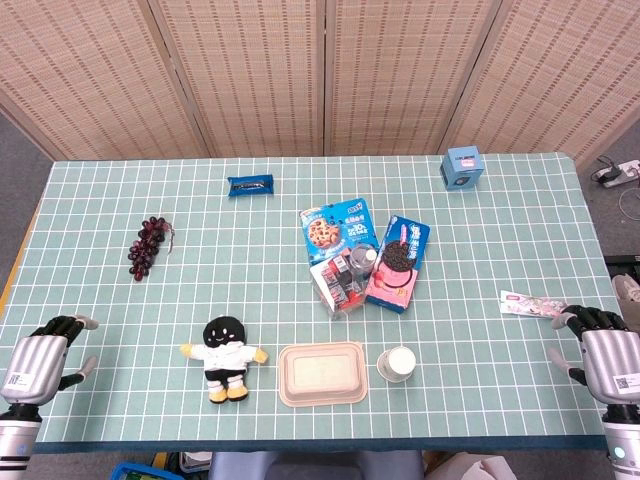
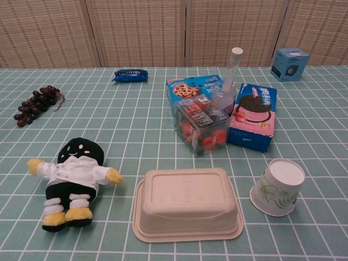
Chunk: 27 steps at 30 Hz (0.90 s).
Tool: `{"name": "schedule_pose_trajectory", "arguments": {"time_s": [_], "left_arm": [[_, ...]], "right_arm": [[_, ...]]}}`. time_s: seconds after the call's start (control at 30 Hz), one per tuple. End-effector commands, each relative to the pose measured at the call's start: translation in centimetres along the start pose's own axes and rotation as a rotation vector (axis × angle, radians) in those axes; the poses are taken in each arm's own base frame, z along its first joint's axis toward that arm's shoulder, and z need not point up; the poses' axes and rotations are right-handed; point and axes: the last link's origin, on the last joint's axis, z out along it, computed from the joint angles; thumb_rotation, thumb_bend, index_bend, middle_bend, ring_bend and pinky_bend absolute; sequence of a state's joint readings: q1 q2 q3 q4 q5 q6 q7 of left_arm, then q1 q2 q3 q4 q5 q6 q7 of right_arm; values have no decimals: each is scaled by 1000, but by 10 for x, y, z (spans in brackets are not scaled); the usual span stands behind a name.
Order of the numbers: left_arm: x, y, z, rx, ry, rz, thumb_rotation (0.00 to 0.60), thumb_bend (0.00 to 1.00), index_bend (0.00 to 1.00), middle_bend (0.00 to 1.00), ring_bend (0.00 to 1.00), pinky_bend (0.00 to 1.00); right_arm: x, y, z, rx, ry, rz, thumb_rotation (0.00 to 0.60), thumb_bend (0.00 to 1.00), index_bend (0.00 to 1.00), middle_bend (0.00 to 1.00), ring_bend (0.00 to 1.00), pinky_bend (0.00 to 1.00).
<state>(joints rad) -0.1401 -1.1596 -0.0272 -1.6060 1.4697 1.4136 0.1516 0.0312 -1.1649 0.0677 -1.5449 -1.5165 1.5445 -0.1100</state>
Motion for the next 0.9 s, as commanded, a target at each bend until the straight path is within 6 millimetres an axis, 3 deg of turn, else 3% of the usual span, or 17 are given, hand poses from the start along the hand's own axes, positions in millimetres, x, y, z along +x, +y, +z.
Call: {"name": "schedule_pose_trajectory", "arguments": {"time_s": [0.03,0.2,0.33,0.57,0.63,0.77,0.9], "left_arm": [[0,0,0,1,1,1,600,299,413,331,274,441],[1,0,0,1,2,-1,600,300,414,330,275,441],[1,0,0,-1,3,-4,600,299,414,331,275,441],[4,-4,-1,9,7,-15,600,300,414,331,276,441],[5,-5,-1,11,10,-22,600,300,413,331,276,441],[8,-5,-2,9,16,-32,600,299,414,331,276,441],[9,-4,-3,-2,21,-38,600,299,414,331,276,441]], "right_arm": [[-1,0,1,-1,-5,-2,600,164,455,360,306,318],[-3,0,3,-1,-17,-4,600,164,451,356,299,319],[-3,-2,5,6,-14,-2,600,163,415,356,299,387],[-5,-11,9,31,-10,-17,600,164,217,358,307,583],[-5,-16,13,42,1,-11,600,164,182,371,351,650],[-9,-27,26,59,17,-1,600,163,134,441,550,825],[-10,-43,42,79,36,-10,600,176,114,592,726,957]]}}
